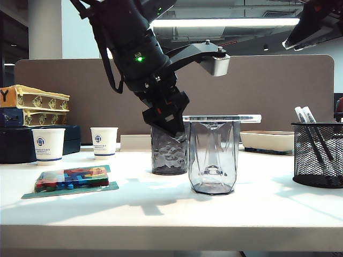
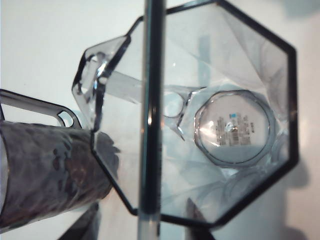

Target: Pick up one pen and put it in the pen container.

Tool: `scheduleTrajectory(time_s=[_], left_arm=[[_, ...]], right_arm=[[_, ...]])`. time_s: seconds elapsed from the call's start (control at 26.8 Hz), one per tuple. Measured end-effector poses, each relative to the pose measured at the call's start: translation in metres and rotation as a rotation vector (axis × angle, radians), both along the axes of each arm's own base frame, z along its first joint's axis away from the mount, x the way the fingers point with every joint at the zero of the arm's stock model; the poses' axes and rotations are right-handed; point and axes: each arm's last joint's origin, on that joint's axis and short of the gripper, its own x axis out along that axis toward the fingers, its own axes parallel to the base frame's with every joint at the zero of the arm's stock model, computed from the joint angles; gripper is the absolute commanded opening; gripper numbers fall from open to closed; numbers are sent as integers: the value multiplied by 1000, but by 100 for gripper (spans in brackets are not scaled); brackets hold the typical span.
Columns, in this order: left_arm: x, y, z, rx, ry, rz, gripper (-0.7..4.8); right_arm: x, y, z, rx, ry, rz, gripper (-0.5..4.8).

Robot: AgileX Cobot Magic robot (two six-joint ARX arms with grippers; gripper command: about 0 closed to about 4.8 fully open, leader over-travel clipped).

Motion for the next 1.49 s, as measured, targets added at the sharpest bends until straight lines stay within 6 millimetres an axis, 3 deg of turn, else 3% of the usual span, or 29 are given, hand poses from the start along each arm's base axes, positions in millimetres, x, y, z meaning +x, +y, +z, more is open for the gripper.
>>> scheduleTrajectory(time_s=[0.15, 0.37, 0.52, 1.08, 1.19, 1.49], left_arm=[[-1, -1, 0, 8, -9, 7, 146], [-1, -1, 0, 17, -18, 17, 109], [-2, -2, 0, 21, -22, 16, 50], [-3, -3, 1, 44, -49, 46, 46], [-5, -2, 5, 38, -62, 48, -5], [-6, -3, 7, 35, -73, 43, -6]], right_arm=[[0, 0, 0, 0, 0, 0, 109], [0, 0, 0, -3, -2, 1, 109], [0, 0, 0, -13, -6, 0, 109], [0, 0, 0, -17, -7, -2, 109], [0, 0, 0, -17, -6, -3, 109], [0, 0, 0, -18, -3, -2, 109]])
